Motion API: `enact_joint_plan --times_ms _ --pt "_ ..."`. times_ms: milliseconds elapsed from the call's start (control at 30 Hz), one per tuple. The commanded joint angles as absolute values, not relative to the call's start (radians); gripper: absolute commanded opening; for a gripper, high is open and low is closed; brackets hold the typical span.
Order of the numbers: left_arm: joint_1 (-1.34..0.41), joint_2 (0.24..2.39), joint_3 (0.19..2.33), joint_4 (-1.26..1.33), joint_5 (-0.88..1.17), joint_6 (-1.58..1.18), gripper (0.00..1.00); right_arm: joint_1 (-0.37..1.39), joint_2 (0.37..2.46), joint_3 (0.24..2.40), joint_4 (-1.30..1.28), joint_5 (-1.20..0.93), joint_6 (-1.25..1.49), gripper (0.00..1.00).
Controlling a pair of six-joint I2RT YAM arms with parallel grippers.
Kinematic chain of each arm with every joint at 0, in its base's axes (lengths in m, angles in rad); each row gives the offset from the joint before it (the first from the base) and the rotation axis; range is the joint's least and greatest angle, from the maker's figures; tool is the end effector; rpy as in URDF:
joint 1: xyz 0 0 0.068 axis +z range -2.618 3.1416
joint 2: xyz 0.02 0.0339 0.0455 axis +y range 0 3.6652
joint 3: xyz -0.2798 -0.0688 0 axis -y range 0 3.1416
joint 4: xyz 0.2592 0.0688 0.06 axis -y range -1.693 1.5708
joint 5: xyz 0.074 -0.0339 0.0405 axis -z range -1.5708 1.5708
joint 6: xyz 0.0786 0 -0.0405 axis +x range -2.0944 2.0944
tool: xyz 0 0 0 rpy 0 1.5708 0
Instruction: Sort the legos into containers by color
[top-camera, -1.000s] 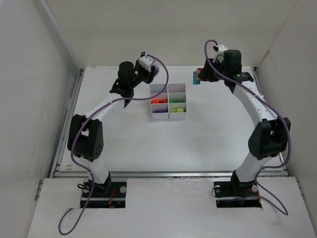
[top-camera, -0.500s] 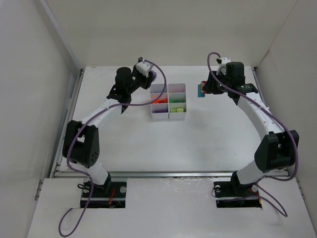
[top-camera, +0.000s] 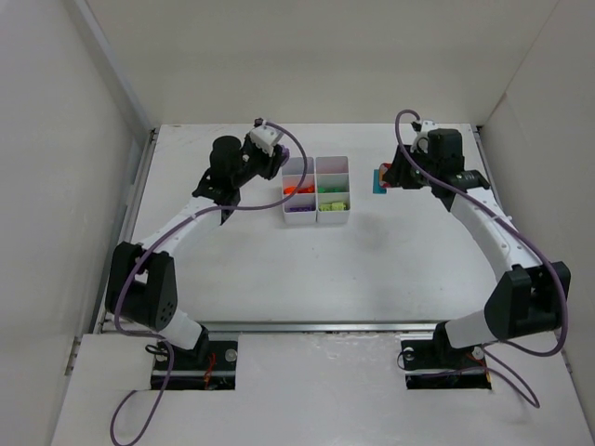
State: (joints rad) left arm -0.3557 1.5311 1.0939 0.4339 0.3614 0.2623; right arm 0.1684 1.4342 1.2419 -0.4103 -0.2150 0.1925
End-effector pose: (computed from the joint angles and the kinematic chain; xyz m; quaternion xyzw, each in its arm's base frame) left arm 0.3809 -0.1711 0.3372 0.3327 0.6252 -0.1596 0.6877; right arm 0.3639 0.0789 0.3146 -0.0393 0.8805 0.1765 0.4382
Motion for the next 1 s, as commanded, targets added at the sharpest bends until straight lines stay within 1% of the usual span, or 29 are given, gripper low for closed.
enact_joint_plan --times_ms 0,133,267,467,567,667,967 --pt "-0.353 1.462 1.069 0.419 0.368 0.255 0.00 0.187 1.385 1.233 -0.356 -0.201 0.218 0.00" --pt "-0.353 1.442 1.045 0.419 0.377 0.265 0.00 0.218 1.375 1.233 -0.347 -0.192 0.238 0.00" --pt "-0.353 1.453 1.045 0.428 0.455 0.265 0.00 0.218 1.364 1.215 -0.347 -0.192 0.238 0.00" --pt "-0.393 1.453 1.015 0.374 0.543 0.391 0.00 0.218 1.394 1.236 -0.347 -0.218 0.219 0.00" --pt "-0.393 1.496 1.045 0.324 0.613 0.406 0.00 0.218 1.405 1.250 -0.347 -0.232 0.219 0.00" --pt "-0.393 1.525 1.089 0.212 0.707 0.516 0.00 0.227 1.414 1.259 -0.347 -0.232 0.219 0.00" --pt "-0.393 1.650 1.173 0.040 0.822 0.739 0.00 0.227 1.414 1.250 -0.347 -0.232 0.219 0.00"
